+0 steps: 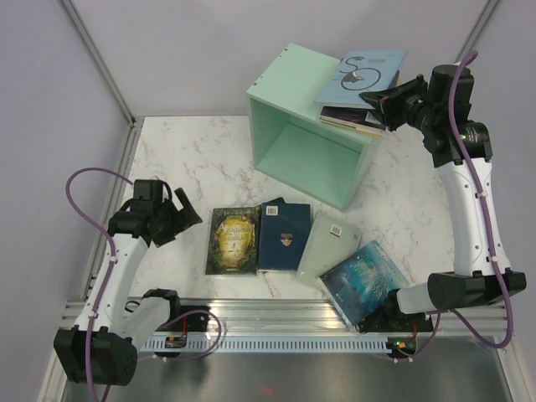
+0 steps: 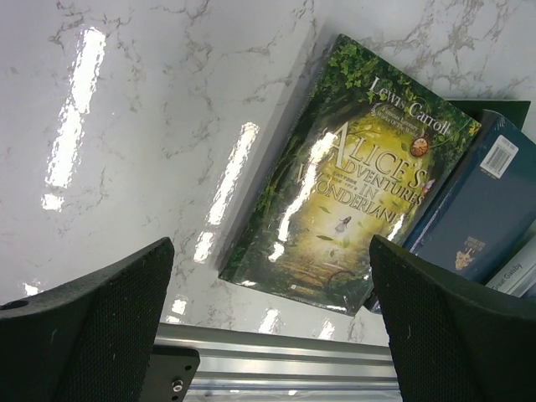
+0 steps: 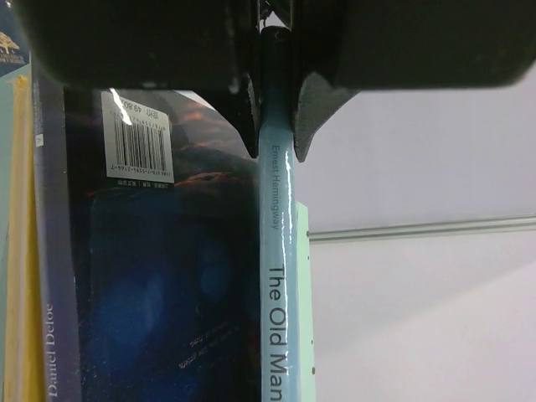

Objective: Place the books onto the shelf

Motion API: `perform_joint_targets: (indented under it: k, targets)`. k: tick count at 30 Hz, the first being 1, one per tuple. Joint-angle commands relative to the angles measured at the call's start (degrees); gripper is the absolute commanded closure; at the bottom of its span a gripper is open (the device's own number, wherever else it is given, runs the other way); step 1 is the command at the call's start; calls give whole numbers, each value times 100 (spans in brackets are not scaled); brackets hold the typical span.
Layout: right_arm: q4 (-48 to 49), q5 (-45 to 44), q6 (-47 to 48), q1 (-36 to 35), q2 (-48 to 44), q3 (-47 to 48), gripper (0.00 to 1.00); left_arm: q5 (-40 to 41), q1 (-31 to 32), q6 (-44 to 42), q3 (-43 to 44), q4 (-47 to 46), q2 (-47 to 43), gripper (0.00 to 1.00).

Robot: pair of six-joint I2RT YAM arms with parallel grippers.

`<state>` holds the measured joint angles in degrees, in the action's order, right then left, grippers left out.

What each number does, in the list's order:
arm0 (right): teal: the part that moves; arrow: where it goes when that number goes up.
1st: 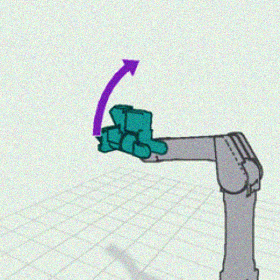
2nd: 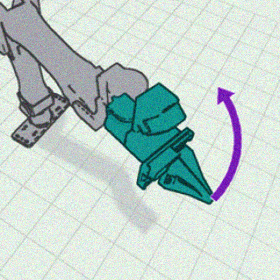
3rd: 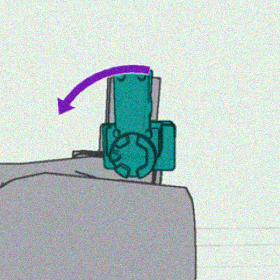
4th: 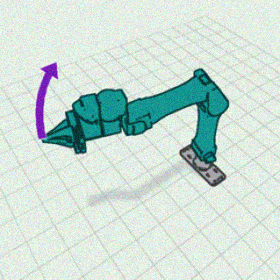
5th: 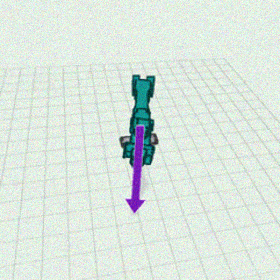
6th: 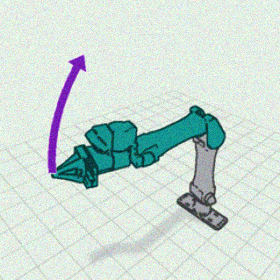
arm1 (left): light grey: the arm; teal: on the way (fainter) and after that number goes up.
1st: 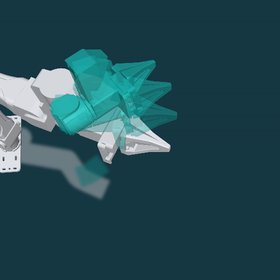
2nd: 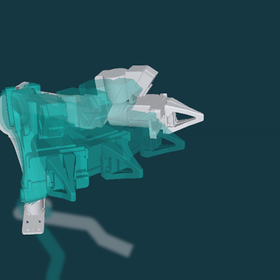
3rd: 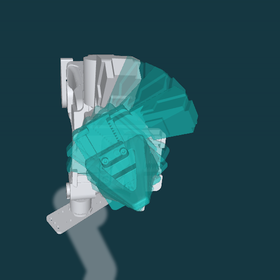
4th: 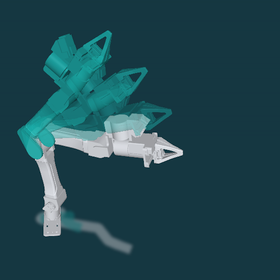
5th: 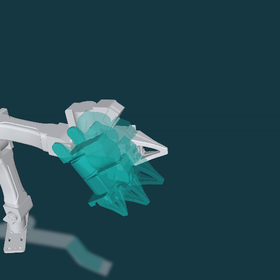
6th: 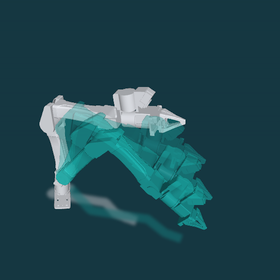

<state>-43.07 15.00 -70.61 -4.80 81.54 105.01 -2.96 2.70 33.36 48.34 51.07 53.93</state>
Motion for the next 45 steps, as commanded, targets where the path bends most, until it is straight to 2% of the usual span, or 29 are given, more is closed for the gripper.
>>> perform_joint_targets:
  k: [1, 5, 9, 13, 20, 24, 37, 45]
  targets:
    - [379, 266, 3, 49, -112, 55, 100, -47, -33, -225, -44, -202, -102, 0]
    - [256, 433, 21, 163, -199, -139, 98, -38, -33, -225, -61, -211, -164, 0]
    - [150, 459, 73, 251, -226, -148, 82, -38, -33, -225, -70, -220, -181, 0]
    - [88, 486, 100, 330, -252, -130, 78, -47, -33, -234, -70, -246, -190, 0]
    - [-61, 582, 161, 444, -296, -165, 58, -73, -33, -243, -79, -255, -172, 0]
    - [-88, 635, 162, 445, -384, -244, 57, -73, -33, -243, -70, -264, -164, 0]
    - [-316, 1057, 232, 1068, -490, -262, 52, -73, -33, -243, -79, -273, -137, 0]
    - [-948, 1224, 732, 1367, -613, -271, 51, -64, -33, -243, -79, -273, -129, 0]
